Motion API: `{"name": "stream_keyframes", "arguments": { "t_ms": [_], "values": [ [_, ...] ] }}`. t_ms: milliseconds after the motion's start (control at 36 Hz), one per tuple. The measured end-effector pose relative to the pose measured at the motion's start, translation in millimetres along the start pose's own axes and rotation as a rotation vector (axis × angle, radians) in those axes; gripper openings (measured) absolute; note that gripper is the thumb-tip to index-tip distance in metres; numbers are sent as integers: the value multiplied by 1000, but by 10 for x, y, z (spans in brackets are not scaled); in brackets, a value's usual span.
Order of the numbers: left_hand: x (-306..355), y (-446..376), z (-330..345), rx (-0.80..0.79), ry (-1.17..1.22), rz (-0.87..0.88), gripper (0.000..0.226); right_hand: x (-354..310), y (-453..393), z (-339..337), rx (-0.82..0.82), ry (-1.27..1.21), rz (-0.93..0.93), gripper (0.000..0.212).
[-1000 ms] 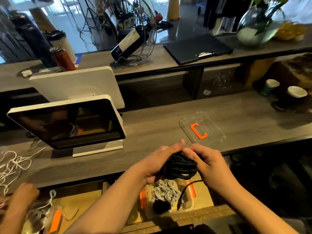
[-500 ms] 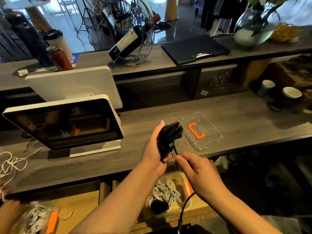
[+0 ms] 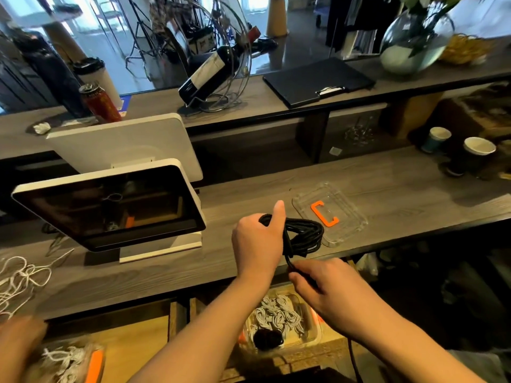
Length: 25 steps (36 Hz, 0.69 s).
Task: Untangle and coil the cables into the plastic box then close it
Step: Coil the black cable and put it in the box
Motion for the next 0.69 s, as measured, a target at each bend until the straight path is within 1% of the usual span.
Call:
{"name": "stream_keyframes", "arguments": {
  "t_ms": [111, 194, 278, 333, 361, 417, 472, 500, 556, 583, 667, 694],
  "values": [
    [-1, 9, -3, -14, -153, 169, 58, 0, 45, -57, -4, -20, 12, 31],
    [-37, -25, -18, -62, -320, 274, 58, 6, 85, -176, 34, -73, 24, 26],
    [-48, -54, 16, -251, -475, 240, 62, 54, 46, -327, 48, -43, -1, 16],
    [-41, -25, 64, -401, -544, 209, 67, 94, 3, -382, 14, -46, -49, 20],
    [-47, -6, 86, -471, -519, 186, 71, 119, -12, -405, 8, -47, -72, 25],
    [-62, 53, 102, -599, -327, 88, 76, 186, -32, -459, 34, -54, -104, 34],
    [-34, 134, 94, -718, -123, -5, 73, 274, -50, -506, 81, -79, -132, 43],
    [4, 173, 84, -768, -66, -32, 70, 314, -57, -526, 109, -101, -148, 48],
    [76, 214, 65, -826, 6, -62, 67, 361, -65, -547, 161, -147, -183, 56],
    [106, 214, 62, -846, 35, -64, 70, 374, -64, -546, 184, -162, -194, 60],
    [180, 189, 40, -903, 132, -58, 91, 375, -57, -528, 242, -182, -214, 61],
    [192, 175, 34, -930, 178, -56, 91, 367, -55, -521, 259, -184, -217, 60]
  ]
}}
Point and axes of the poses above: each hand's wrist, its own y-axis away from the middle knuckle, its own z-axis out of the palm, x = y × z, the point moved 3 cm from there along -y, towards the middle knuckle, and after that the axes turned 4 degrees about y, right-handed, at the moved point
